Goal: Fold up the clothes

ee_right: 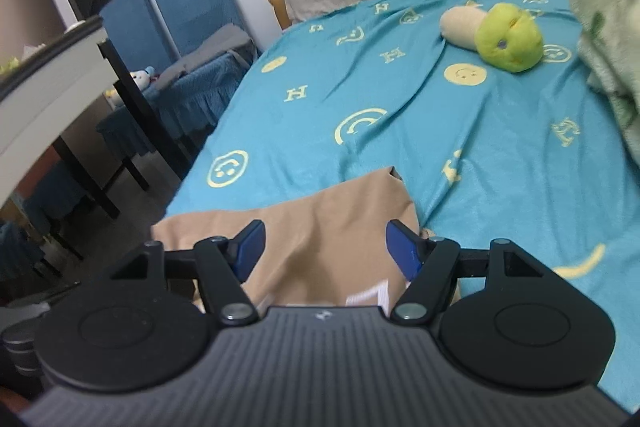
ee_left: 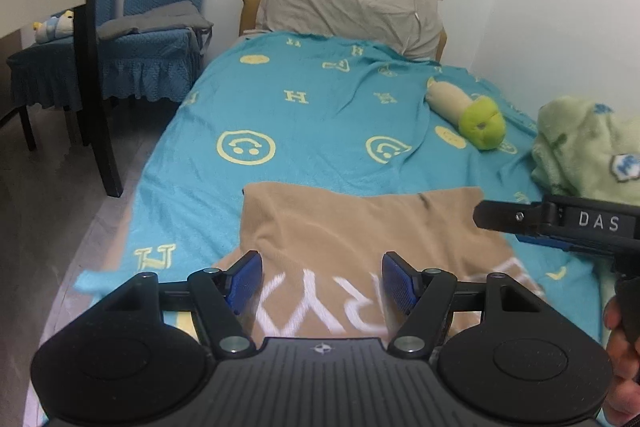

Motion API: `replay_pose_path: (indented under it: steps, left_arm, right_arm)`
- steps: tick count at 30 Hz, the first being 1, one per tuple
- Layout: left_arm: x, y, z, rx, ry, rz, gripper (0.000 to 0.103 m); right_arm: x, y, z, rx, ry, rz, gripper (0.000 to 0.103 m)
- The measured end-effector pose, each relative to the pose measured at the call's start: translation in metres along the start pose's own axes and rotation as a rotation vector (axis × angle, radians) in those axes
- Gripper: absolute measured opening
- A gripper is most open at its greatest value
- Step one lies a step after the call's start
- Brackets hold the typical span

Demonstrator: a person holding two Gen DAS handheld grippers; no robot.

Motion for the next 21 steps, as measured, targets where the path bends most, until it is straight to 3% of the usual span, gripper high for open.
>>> replay_pose_path:
  steps: [4,6,10,14,21]
  left_arm:
    - [-0.029,-0.002,-0.012,0.023,-0.003,0.020,0.069]
    - [-0.030,-0.002,-0.025,0.030,0.033,0.025,0.069]
    - [-0.020,0.000,-0.045,0.039,0.100,0.042,0.069]
    - [-0.017,0.002,-0.049,0.026,0.113,0.035,0.073]
    - [-0.019,0.001,-0.051,0.003,0.110,0.045,0.075]
  right_arm:
    - [-0.025,0.000,-0.013,0.015,0.021,-0.037,0.071]
    - [-0.029,-0.002,-0.021,0.028,0.043,-0.045,0.070]
    - [-0.019,-0.011,-0.037,0.032,0.124,-0.086,0.070]
    - [-0.004,-0.020,-0.054,0.032,0.215,-0.113,0.069]
    - [-0.004,-0.022,-0.057,0.042,0.232,-0.100,0.069]
Point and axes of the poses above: each gripper's, at about its wrist camera, not at the fingertips, and x roughly the way its jaws point, y to its left, z to its top, the point moved 9 cm from there along x, roughly the way its jaws point, and after that the axes turned 9 degrees about z, right-handed, at the moved point
